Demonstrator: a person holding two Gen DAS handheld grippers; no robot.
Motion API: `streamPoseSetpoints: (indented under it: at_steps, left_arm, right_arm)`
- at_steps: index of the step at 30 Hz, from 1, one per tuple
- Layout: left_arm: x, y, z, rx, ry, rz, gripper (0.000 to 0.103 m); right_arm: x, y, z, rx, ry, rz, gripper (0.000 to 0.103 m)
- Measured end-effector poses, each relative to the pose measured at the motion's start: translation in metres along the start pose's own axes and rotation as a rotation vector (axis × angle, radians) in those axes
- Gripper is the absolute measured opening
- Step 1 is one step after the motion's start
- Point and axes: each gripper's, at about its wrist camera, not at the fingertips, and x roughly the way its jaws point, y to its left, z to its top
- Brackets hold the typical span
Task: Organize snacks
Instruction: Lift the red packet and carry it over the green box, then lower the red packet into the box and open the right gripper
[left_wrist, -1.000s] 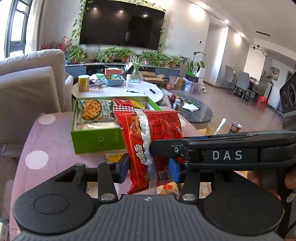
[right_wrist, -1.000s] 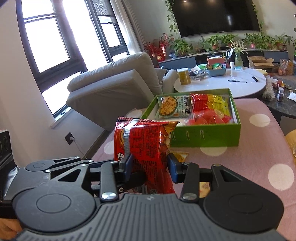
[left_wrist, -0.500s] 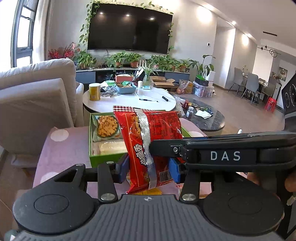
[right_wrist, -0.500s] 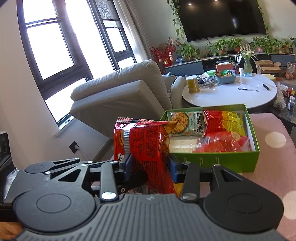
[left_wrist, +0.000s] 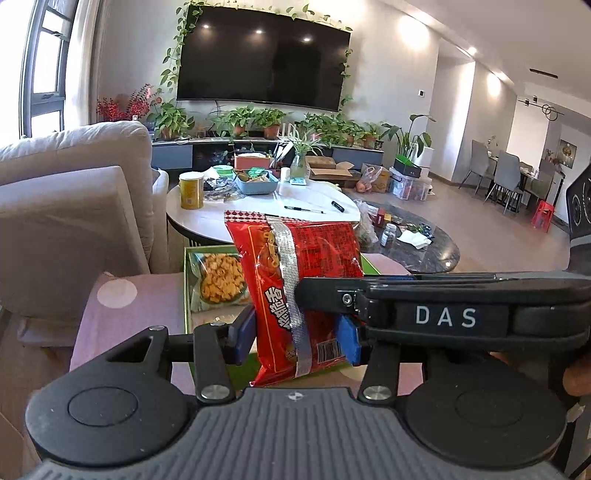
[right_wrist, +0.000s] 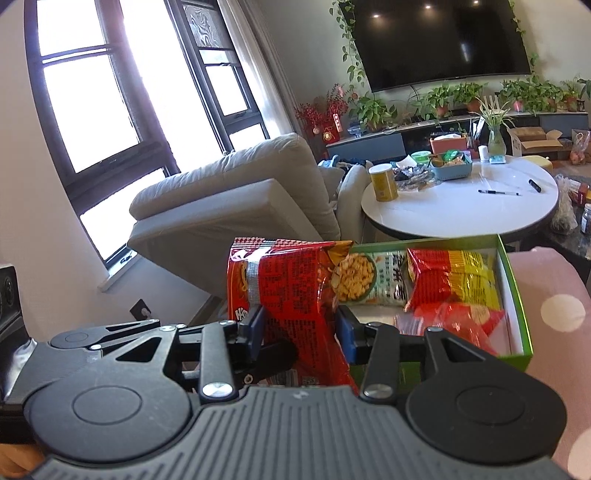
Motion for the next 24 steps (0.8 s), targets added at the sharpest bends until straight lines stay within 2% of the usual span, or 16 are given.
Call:
streamPoseSetpoints:
  at_steps: [10, 24]
  left_arm:
    - [0.044, 0.025, 0.012, -0.021, 0.025, 0.003, 0.043]
    - [0.094, 0.049, 0.008, -0.047, 0.088, 0.008, 0.043]
  right_arm:
    - [0.037, -0.016, 0.011, 0.033, -0.004, -0.007, 0.043]
    - [0.084, -0.035, 0.009, 0.084, 0.042, -0.019, 0.043]
